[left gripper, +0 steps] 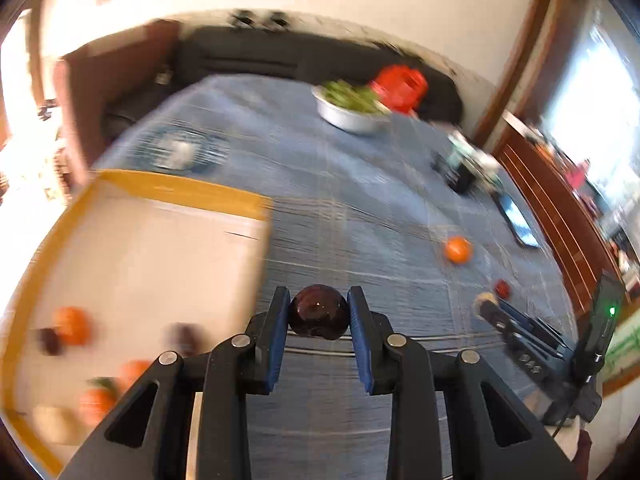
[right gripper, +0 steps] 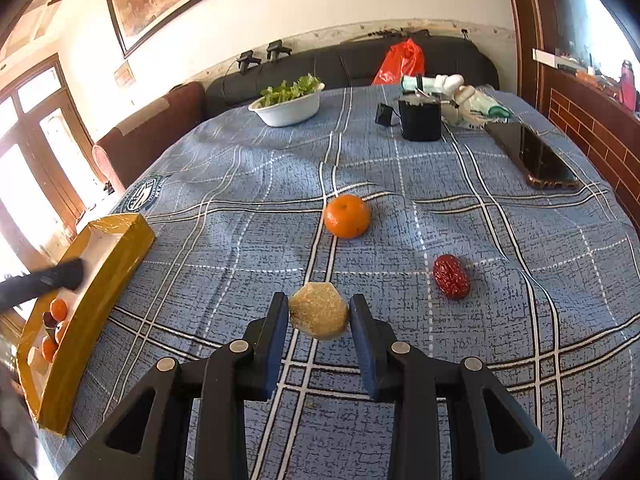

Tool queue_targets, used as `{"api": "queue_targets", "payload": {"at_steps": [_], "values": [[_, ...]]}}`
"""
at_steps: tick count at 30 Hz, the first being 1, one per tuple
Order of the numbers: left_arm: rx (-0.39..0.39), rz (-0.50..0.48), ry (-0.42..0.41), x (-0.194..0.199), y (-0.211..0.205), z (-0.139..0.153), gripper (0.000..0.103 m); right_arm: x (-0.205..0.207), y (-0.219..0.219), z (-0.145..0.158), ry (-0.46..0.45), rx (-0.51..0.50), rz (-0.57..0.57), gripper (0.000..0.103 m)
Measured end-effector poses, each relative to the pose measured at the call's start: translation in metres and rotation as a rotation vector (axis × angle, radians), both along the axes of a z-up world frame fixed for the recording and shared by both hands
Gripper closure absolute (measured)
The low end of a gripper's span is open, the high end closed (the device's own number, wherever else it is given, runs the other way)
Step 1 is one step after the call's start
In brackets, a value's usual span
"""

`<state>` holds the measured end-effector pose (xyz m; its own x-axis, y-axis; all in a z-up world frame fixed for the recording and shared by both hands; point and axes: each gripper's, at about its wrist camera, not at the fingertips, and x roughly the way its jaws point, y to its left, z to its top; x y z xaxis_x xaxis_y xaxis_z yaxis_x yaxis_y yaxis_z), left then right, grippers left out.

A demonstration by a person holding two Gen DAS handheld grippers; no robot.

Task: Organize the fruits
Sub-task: 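Carry the plum and beige piece into the yellow tray and open both tools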

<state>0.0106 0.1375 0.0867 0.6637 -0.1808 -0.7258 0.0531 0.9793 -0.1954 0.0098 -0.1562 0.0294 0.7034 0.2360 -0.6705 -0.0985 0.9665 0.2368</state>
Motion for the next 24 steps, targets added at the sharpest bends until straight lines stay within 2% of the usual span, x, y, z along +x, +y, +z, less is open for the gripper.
{"api": "queue_targets", "payload": {"at_steps": [4,9,17,24], "values": [[0.022,0.119,-0.010,-0.011,0.066,0.014,0.074,-0.006,0.018,0.005,-0.006,-0.020,0.020,0.069],[0.055,0.183,0.025,0.000,0.118,0.011,0.074,-0.026,0.073,0.022,-0.001,0.032,0.166,0.068],[0.026,0.180,0.127,0.035,0.145,-0.022,0.074,-0.056,0.205,0.044,0.029,0.047,0.495,0.068],[-0.020,0.195,0.206,0.057,0.158,-0.045,0.074,-0.073,0.277,0.032,0.054,-0.012,0.637,0.067]]}}
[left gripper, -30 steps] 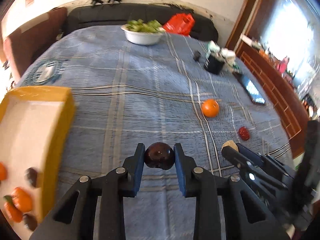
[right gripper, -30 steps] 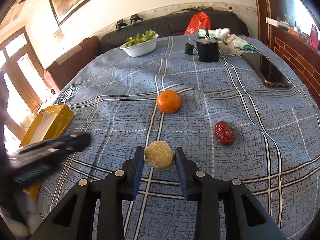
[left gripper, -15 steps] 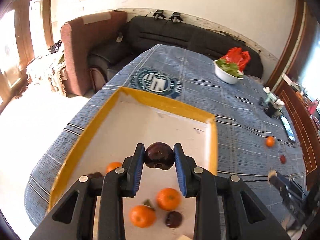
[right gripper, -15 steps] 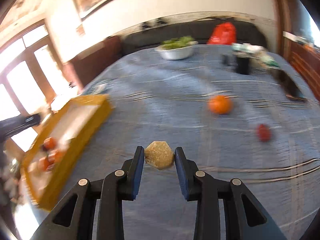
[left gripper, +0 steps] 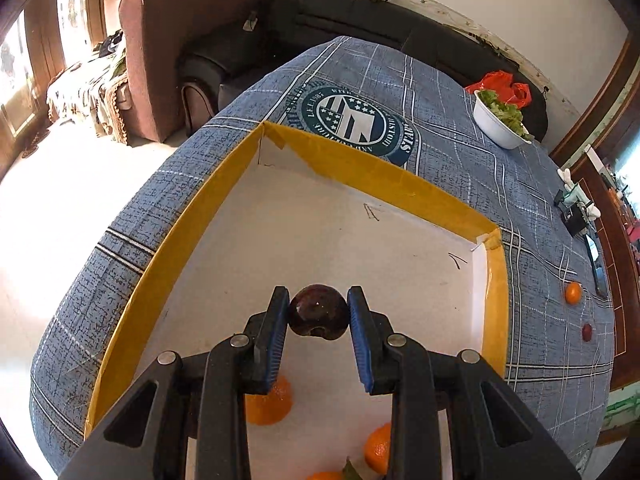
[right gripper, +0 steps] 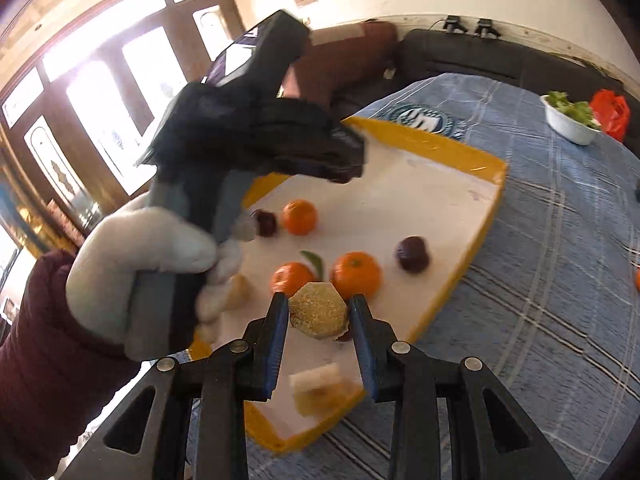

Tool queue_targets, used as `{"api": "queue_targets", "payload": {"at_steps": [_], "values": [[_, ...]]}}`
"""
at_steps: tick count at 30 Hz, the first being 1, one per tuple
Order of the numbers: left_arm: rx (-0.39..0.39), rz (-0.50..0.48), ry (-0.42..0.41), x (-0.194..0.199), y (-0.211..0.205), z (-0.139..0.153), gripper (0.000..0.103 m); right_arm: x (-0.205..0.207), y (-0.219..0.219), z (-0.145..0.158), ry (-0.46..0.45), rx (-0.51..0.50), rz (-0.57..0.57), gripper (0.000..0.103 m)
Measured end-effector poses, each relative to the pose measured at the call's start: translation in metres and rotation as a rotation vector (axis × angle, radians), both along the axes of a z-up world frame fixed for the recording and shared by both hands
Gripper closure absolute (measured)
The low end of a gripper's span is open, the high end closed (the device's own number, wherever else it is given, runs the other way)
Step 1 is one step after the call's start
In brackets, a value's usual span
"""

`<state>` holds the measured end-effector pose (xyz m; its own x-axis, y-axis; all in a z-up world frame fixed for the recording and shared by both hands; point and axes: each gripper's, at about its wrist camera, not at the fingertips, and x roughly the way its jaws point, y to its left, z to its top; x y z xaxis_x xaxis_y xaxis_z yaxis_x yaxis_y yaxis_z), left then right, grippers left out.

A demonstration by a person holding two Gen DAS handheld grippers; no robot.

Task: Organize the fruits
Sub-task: 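Carry the plum and beige piece into the yellow tray and open both tools, then move both tools back over the tablecloth toward the orange and red date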

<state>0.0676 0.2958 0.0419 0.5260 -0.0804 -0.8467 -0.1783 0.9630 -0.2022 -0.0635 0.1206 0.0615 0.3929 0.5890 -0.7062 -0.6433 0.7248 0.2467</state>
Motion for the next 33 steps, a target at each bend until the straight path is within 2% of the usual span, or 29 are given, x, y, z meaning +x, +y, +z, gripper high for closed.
{"api": "queue_targets", "payload": {"at_steps": [2,5,12,17,23,29,33], "values": [[-0.017,0.003,0.007,0.001,0.003,-0.003,0.072,-0.002,0.011,-0.006,0.011,-0.009,0.019,0.067],[-0.038,0.002,0.002,0.002,0.006,-0.004,0.053,-0.002,0.023,-0.013,0.017,-0.032,0.038,0.067],[-0.051,-0.003,-0.052,-0.009,0.007,0.012,0.043,-0.001,0.036,-0.021,-0.006,-0.078,0.048,0.066],[-0.039,-0.009,-0.100,-0.024,0.008,0.033,0.035,0.000,0.027,-0.015,-0.009,-0.040,0.038,0.055],[-0.028,-0.030,-0.176,-0.054,0.004,0.068,0.028,0.004,0.001,0.000,-0.015,0.008,-0.026,0.055],[-0.064,-0.055,-0.221,-0.085,-0.009,0.089,0.022,0.017,-0.046,0.007,0.001,0.035,-0.140,0.053],[-0.110,-0.091,-0.217,-0.098,-0.030,0.093,0.015,0.019,-0.090,0.003,0.033,0.058,-0.231,0.053]]}}
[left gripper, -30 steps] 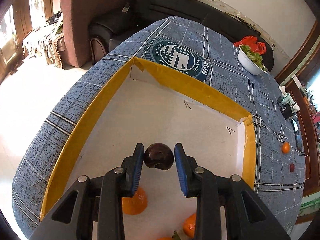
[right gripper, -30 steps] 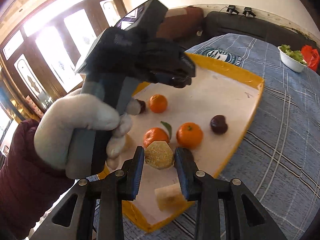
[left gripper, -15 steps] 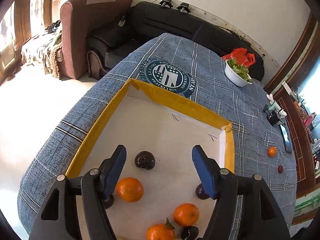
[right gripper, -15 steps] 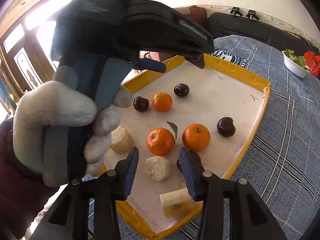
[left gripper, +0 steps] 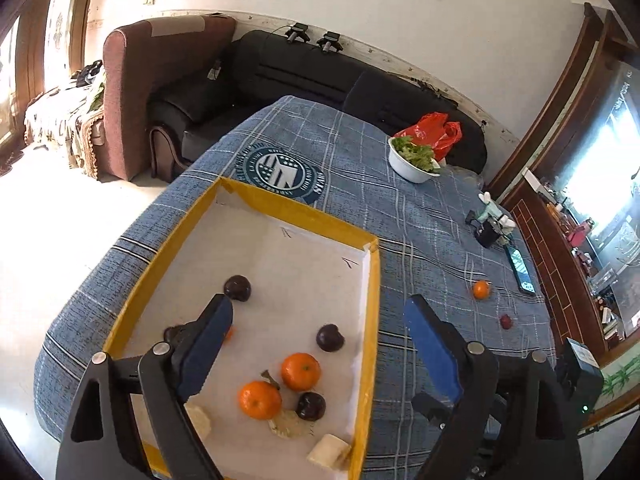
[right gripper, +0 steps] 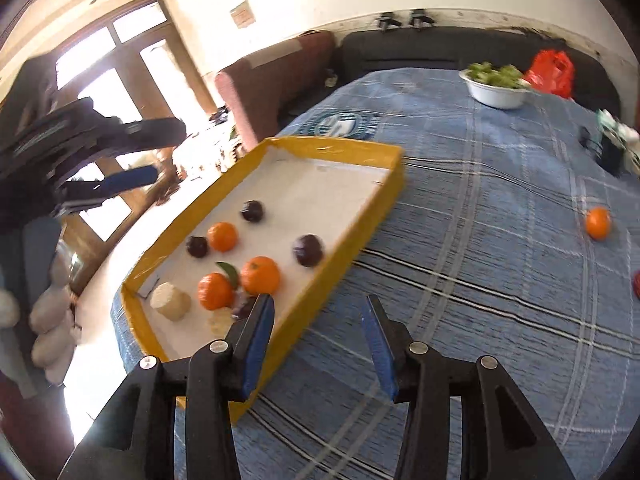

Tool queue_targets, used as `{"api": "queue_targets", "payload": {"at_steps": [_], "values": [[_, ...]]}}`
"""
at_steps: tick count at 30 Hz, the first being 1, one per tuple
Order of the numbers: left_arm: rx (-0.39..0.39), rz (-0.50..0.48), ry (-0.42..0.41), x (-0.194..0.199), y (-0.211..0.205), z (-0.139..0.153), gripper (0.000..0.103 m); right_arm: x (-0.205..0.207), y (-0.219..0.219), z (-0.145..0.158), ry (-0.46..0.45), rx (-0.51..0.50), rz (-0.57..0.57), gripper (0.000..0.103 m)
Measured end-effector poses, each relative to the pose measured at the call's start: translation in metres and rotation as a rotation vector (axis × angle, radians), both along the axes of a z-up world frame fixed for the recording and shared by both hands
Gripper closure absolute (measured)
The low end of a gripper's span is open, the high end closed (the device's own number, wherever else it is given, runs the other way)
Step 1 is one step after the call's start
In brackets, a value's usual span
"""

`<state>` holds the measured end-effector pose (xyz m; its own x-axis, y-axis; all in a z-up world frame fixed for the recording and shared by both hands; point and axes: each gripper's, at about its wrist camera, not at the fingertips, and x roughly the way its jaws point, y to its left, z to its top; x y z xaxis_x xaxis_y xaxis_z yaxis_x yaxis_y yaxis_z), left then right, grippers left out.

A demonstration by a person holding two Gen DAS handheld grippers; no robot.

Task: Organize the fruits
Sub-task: 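Move both tools back over the tablecloth toward the orange and red date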

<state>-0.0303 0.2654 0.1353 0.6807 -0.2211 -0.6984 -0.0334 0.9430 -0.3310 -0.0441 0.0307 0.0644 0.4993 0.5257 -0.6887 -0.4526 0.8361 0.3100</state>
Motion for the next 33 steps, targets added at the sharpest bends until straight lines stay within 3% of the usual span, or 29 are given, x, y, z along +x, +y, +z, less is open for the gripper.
{"api": "queue_targets", "payload": {"at_steps": [5,9,13,18,21,26,33], "values": [[-0.077,-0.100,-0.002,-0.021,-0.039,-0.005,0.015,-0.003,-0.057,-0.009,0.016,-0.033,-0.112,0.052],[-0.070,-0.173,0.010,-0.031,-0.079,-0.015,0.015,0.005,-0.110,-0.013,0.021,-0.061,-0.231,0.052],[-0.009,-0.245,0.018,-0.036,-0.120,-0.030,0.015,0.020,-0.170,-0.014,0.016,-0.085,-0.372,0.053],[0.101,-0.243,0.016,-0.035,-0.152,-0.051,0.015,0.033,-0.231,-0.019,0.043,-0.042,-0.525,0.051],[0.134,-0.227,0.037,-0.030,-0.163,-0.067,0.015,0.038,-0.248,-0.025,0.062,-0.018,-0.579,0.050],[0.252,-0.188,0.027,-0.029,-0.182,-0.085,0.015,0.040,-0.252,-0.039,0.092,0.009,-0.594,0.049],[0.295,-0.204,0.040,-0.024,-0.196,-0.098,0.015,0.045,-0.249,-0.050,0.103,0.010,-0.590,0.049]]}}
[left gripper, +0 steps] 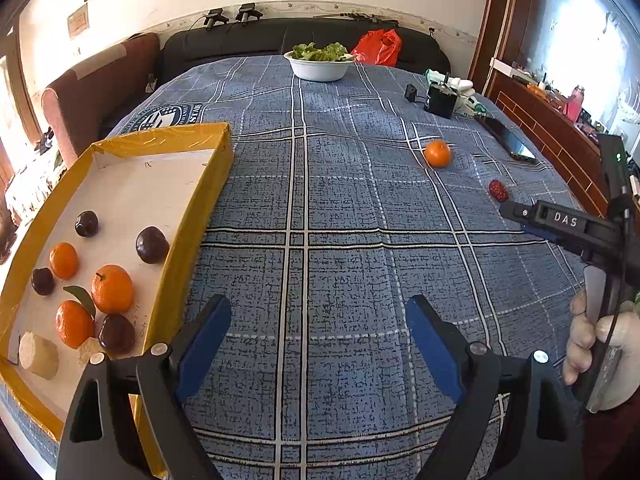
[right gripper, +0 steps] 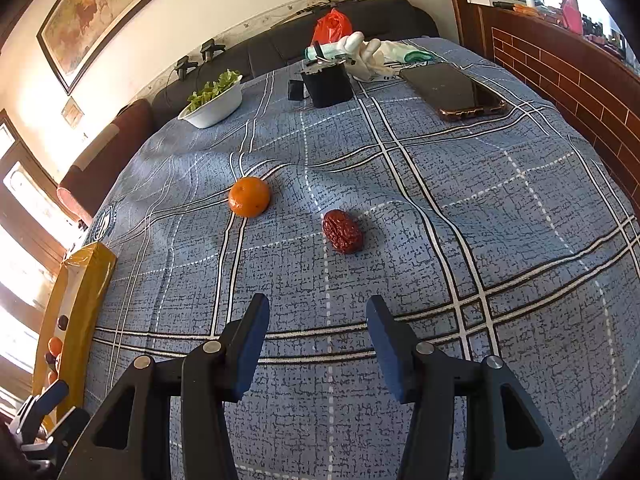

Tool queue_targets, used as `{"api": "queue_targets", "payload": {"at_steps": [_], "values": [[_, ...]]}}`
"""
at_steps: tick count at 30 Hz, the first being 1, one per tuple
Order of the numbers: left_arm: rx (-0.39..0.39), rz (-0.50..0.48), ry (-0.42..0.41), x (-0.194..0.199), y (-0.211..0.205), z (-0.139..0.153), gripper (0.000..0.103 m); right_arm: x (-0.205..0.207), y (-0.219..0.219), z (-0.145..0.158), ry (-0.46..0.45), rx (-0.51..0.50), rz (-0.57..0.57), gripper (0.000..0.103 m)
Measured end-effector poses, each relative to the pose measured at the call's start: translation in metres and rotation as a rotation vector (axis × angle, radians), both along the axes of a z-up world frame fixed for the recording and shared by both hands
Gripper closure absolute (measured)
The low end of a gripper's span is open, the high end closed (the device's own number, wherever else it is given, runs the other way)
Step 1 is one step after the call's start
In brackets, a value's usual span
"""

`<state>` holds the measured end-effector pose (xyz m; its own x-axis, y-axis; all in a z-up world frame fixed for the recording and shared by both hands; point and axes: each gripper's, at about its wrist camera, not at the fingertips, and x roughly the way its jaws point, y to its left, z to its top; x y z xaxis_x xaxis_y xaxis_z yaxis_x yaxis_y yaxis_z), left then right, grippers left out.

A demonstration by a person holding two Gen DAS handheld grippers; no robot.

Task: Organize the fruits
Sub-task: 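Move both tools back over the tablecloth toward the orange and red date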

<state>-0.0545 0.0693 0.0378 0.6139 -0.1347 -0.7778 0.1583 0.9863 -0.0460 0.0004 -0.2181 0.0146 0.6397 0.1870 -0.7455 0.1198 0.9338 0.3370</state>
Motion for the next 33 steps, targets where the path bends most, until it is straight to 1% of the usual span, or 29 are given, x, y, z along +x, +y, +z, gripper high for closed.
{"api": "queue_targets", "payload": {"at_steps": [16,27,33], "values": [[0.031,-0.015,0.028,0.013,-0.015,-0.010,0.015,0.013,-0.011,0.012,-0.033,0.002,-0.016,0.046],[0.030,-0.014,0.081,0.023,-0.020,-0.024,0.015,0.028,-0.018,0.022,-0.073,0.037,-0.040,0.046],[0.022,-0.018,0.120,0.028,-0.023,-0.033,0.015,0.030,-0.025,0.019,-0.091,0.044,-0.060,0.045]]}}
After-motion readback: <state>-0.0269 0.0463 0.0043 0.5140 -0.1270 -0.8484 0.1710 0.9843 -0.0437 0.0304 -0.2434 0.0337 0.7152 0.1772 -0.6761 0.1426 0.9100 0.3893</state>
